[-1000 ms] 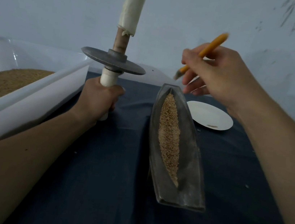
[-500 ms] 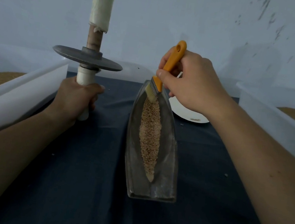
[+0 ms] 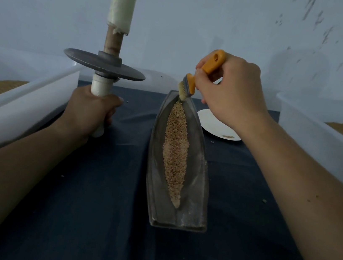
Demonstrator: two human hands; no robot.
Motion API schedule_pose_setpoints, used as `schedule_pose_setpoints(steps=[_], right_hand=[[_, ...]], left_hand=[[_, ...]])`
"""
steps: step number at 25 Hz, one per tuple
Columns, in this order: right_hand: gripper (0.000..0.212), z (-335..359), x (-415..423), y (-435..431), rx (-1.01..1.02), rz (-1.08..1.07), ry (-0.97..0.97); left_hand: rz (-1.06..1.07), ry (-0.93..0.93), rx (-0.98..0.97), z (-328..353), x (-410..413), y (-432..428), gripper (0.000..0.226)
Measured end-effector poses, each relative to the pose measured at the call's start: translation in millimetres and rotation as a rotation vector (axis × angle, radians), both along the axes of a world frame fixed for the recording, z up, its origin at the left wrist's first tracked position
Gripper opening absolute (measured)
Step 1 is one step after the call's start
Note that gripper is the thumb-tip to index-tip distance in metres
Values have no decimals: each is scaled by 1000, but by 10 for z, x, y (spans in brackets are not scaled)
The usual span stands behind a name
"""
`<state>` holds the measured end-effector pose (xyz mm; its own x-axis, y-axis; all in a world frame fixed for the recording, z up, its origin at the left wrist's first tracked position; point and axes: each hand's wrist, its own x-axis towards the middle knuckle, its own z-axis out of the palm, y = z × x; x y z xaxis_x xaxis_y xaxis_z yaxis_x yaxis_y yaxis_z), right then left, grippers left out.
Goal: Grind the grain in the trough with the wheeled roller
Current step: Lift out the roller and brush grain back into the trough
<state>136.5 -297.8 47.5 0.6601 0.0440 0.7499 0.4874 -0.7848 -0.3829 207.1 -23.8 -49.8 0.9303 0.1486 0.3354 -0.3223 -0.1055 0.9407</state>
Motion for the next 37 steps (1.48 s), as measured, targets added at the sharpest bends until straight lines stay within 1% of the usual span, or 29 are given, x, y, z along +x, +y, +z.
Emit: schedule_pose_setpoints(steps=[3, 6, 9, 11, 13, 15, 17, 20, 25, 28, 31, 35, 37], right_hand=[[10, -48, 10, -7, -76, -38, 63], [11, -43, -49, 21, -151, -15, 195], [16, 69, -146, 51, -226, 7, 328], [22, 156, -190, 74, -213, 14, 320], [23, 209, -205, 95, -141, -1, 238], [18, 214, -200, 107, -81, -15, 162], [11, 164, -182, 111, -75, -20, 139], [11, 56, -139, 99, -140, -31, 195], [24, 124, -156, 73, -148, -13, 365], [31, 206, -156, 67, -75, -22, 285], [28, 175, -168, 102, -93, -23, 244], [29, 127, -172, 117, -168, -5, 344], [31, 165, -177, 95, -171, -15, 390]], left_hand=[[-13, -5, 25, 8, -18, -21, 25], [-9, -5, 34, 11, -18, -24, 25], [-5, 4, 32, 11, -19, -22, 26], [1, -2, 21, 12, -13, -16, 25], [-4, -2, 19, 15, -6, -11, 24], [-6, 1, 20, 14, -1, -10, 24], [2, 1, 28, 10, 0, -10, 23], [-4, 2, 37, 6, -6, -14, 23], [-5, -5, 47, 13, -23, -26, 25], [-4, 0, 32, 20, -25, -28, 25], [-6, -1, 39, 23, -23, -16, 26], [-9, 2, 52, 27, -30, -19, 26], [-12, 2, 53, 26, -35, -26, 26]])
